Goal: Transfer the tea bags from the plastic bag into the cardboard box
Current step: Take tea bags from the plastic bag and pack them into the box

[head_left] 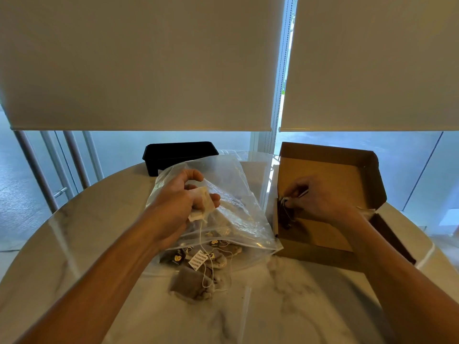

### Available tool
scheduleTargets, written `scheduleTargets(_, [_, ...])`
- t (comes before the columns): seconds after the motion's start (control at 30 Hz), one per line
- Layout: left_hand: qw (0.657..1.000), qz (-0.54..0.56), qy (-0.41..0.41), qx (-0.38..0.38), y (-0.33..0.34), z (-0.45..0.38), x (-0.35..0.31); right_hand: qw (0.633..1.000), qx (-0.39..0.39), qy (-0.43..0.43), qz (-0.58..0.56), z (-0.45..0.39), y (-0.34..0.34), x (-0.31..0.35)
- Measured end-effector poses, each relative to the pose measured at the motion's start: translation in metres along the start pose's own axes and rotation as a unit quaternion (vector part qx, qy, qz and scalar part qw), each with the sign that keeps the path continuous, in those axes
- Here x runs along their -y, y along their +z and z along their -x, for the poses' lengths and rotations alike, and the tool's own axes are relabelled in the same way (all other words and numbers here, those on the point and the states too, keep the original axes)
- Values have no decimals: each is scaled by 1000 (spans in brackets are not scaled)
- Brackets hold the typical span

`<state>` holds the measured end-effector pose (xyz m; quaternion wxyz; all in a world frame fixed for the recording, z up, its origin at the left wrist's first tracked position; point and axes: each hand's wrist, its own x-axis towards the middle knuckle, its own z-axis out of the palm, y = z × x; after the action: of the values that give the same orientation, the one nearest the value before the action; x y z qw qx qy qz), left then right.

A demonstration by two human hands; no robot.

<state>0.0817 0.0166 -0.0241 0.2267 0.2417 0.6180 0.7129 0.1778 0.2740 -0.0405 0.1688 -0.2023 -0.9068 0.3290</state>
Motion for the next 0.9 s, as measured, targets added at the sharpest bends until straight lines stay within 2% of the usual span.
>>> scheduleTargets(0.2, [1000, -7, -5, 8, -2, -2, 3, 1000, -23, -6, -5, 0, 4, -2])
scheduleTargets(0.37, [1000, -24, 14, -14, -1, -4, 6, 999, -44, 9, -15, -1, 7, -2])
scheduleTargets(0.53, [997, -44, 47, -51, -2, -4, 5, 998, -38, 33, -43, 2, 6, 0])
scheduleTargets(0.7, [994, -64, 74, -49, -2, -4, 5, 998, -23, 32, -56, 11, -8, 4])
scheduleTargets(0.8, [991, -89, 94, -43, 1, -2, 6, 998, -56, 35, -16, 13, -18, 3])
scheduleTargets(0.9, [989, -91, 115, -36, 5, 0, 6, 993, -96, 21, -71, 20, -21, 10])
